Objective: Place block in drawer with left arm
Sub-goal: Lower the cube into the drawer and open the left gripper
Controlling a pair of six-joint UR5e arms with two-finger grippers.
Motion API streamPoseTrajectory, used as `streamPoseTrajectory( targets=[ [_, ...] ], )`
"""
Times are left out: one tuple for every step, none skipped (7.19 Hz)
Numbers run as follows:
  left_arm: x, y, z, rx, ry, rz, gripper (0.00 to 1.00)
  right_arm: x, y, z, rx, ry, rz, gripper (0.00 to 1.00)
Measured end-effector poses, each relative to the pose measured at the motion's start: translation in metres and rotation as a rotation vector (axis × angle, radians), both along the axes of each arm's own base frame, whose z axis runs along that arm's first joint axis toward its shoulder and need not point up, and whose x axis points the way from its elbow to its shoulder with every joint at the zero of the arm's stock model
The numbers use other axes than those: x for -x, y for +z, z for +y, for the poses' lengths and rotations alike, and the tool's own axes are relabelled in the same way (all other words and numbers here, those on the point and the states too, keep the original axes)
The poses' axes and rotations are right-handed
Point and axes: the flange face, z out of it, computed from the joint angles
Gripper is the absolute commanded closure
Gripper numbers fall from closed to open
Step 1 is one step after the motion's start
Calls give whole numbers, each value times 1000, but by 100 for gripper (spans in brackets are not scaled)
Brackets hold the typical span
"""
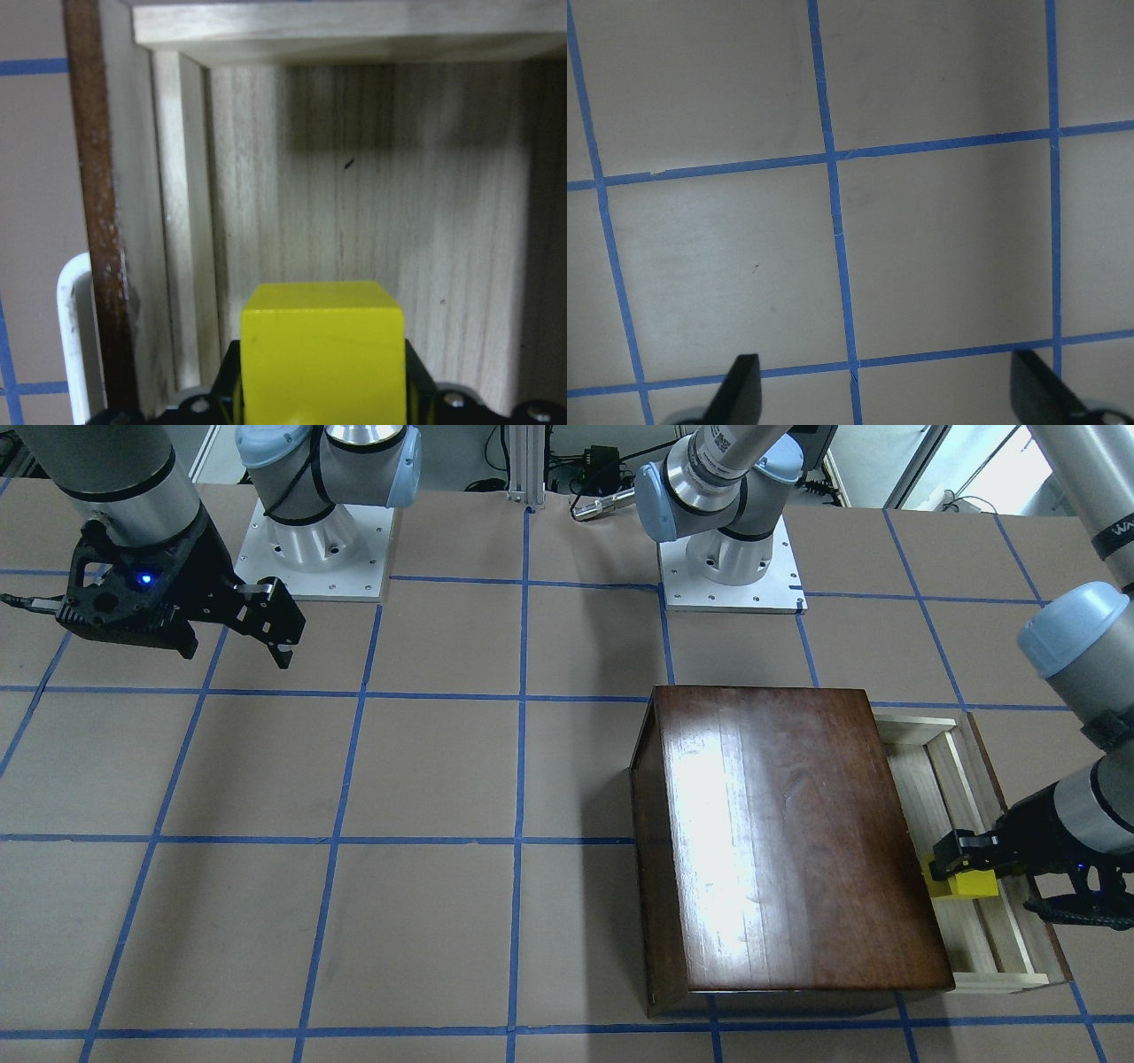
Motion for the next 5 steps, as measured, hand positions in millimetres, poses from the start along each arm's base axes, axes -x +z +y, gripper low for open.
streamPoseTrajectory(
  targets=[
    [-1,5,0,8,1,-3,0,0,0,0,0,0,0,0],
    [-1,14,0,21,3,-11,0,0,0,0,0,0,0,0],
    [0,27,0,35,12,-21,0,0,0,0,0,0,0,0],
    [1,45,1,36,41,-26,0,0,0,0,0,0,0,0],
    [5,66,6,20,92,-25,0,0,0,0,0,0,0,0]
  ],
)
